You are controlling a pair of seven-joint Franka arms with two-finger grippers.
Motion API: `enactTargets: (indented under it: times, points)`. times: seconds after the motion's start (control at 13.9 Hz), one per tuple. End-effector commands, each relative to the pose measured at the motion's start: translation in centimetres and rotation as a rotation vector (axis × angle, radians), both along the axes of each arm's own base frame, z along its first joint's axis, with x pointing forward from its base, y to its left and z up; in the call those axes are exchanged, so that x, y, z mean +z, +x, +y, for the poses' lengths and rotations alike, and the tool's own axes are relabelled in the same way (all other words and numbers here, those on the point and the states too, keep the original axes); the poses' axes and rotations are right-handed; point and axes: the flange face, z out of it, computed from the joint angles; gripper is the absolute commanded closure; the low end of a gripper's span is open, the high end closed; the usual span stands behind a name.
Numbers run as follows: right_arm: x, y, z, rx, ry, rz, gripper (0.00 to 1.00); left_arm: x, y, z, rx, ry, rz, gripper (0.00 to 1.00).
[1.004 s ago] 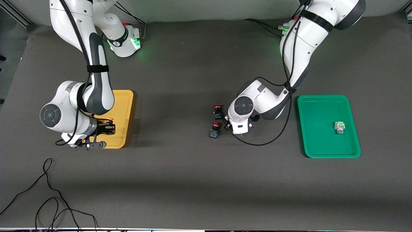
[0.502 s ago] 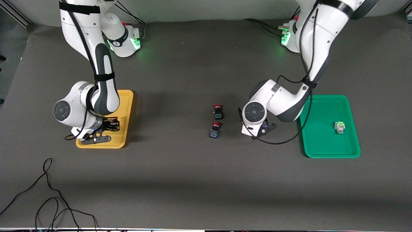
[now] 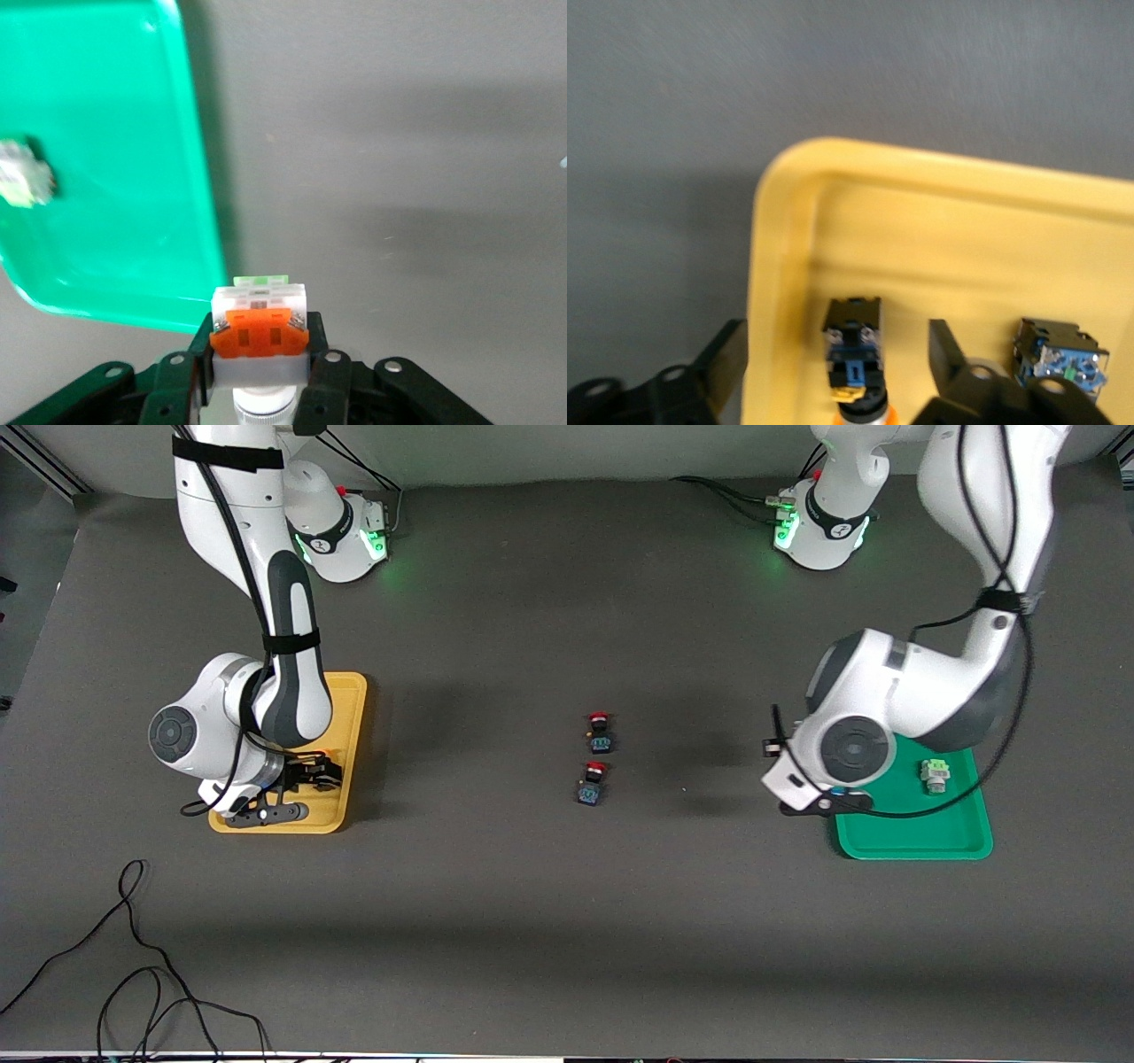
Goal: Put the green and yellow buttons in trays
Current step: 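Carry the yellow button to the yellow tray while the left gripper carries orange, then release both buttons into the trays and lift both grippers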
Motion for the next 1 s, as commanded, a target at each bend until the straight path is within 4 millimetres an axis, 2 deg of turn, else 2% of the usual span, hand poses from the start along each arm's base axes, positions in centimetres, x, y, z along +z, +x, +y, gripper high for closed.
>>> enactTargets:
  times: [0.0, 0.22, 0.36, 0.72, 0.86, 0.93]
  points:
    - [4.9, 2.8, 1.3, 0.015, 0.073, -0.024, 0.0, 0.3, -0.1, 5.2, -0.162, -0.077, 0.033, 1.0]
    - [9.8, 4.8, 3.6, 0.013, 0.106, 0.007, 0.0, -1.0, 0.7, 11.2, -0.277, -0.168, 0.018, 1.0]
    - [13.0, 5.5, 4.1, 0.022, 0.09, 0.021, 0.0, -3.2, 0.0, 14.4, -0.26, -0.187, -0.007, 1.0]
    - [21.1, 4.6, 4.9, 0.021, -0.001, 0.105, 0.0, -10.7, -3.8, 16.9, -0.25, -0.223, -0.145, 1.0]
    - [23.7, 3.8, 5.2, 0.028, -0.03, 0.097, 0.0, -12.9, -5.0, 18.7, -0.21, -0.241, -0.177, 1.0]
    - [24.4, 3.4, 4.7, 0.024, -0.036, 0.095, 0.0, -13.8, -5.1, 19.3, -0.194, -0.249, -0.181, 1.0]
